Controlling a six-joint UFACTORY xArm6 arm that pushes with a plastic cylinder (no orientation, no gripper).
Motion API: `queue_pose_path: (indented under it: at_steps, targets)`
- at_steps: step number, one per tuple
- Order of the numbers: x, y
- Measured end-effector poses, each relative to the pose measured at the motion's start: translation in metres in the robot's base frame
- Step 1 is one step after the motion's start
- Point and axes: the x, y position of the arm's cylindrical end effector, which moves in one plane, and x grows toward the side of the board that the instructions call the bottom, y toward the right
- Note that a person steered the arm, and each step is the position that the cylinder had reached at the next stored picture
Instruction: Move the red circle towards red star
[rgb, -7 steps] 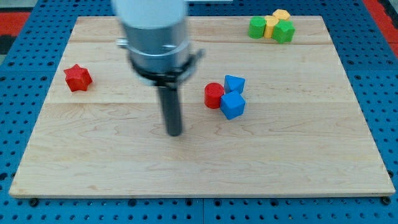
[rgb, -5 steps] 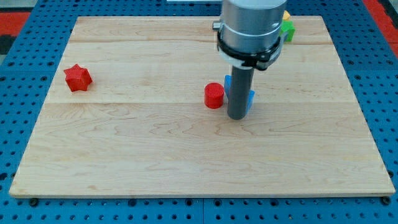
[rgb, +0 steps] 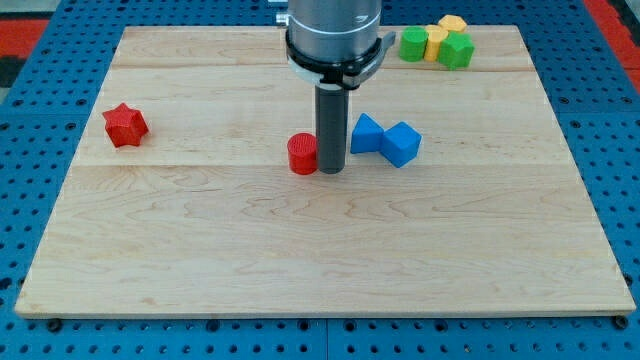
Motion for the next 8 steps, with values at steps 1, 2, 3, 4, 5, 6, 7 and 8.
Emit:
queue_pose_path:
  at_steps: [1, 2, 3, 4, 5, 6, 7, 8]
  targets:
    - [-0.004, -0.020]
    - [-0.008, -0.036]
    - [-0.024, -0.048]
    - [-0.052, -0.049]
    - [-0.062, -0.050]
    - [-0.070, -0.062]
    - [-0.077, -0.079]
    - [-0.088, -0.093]
